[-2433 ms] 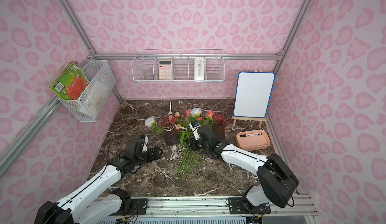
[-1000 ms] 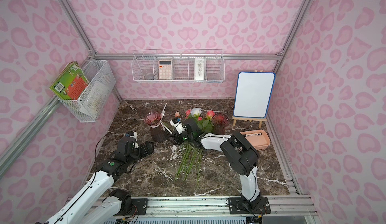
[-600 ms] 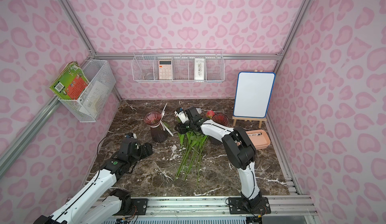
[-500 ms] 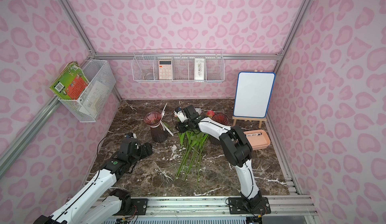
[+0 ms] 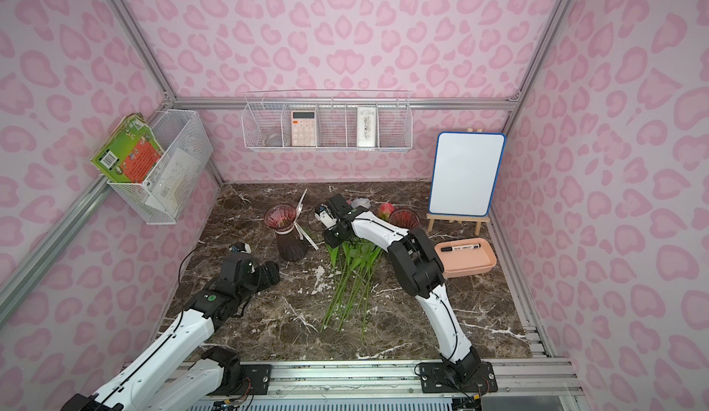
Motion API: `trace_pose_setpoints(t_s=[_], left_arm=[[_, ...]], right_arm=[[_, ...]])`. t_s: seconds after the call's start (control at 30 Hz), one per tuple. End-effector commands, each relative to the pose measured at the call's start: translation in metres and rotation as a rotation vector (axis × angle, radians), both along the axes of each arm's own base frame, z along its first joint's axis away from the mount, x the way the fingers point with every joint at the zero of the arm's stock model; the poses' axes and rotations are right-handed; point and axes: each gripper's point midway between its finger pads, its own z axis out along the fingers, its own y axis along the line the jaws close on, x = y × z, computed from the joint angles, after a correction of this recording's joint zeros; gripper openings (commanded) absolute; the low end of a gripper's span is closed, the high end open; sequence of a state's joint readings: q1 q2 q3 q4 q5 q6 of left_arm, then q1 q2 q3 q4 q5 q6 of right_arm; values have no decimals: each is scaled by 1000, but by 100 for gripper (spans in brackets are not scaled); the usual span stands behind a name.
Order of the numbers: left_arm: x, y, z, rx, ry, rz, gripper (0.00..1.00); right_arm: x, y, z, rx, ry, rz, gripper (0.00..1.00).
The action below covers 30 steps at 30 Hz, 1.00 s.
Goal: Arrange the flowers in different vases according to their variety
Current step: Pick up the flower at the center of the board, then insert the flower into the vase.
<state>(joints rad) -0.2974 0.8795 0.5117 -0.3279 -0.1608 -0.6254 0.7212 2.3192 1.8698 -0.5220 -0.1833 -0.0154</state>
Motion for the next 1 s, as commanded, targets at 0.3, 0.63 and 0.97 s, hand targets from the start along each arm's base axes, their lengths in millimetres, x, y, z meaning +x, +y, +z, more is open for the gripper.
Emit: trace_pose_setpoints(t_s=[0.3,0.63,0.97], left_arm=[[4,-3,6,-6,-23,-14,91],[2,1,11,0,-42,-3,91],[-1,2,15,-5,-71,-2,91]], right_arm=[[4,-1,-3,-92,-34,8,26],[9,2,64,8,-132,-36,0],[10,-29,170,226,-300,-210,0]])
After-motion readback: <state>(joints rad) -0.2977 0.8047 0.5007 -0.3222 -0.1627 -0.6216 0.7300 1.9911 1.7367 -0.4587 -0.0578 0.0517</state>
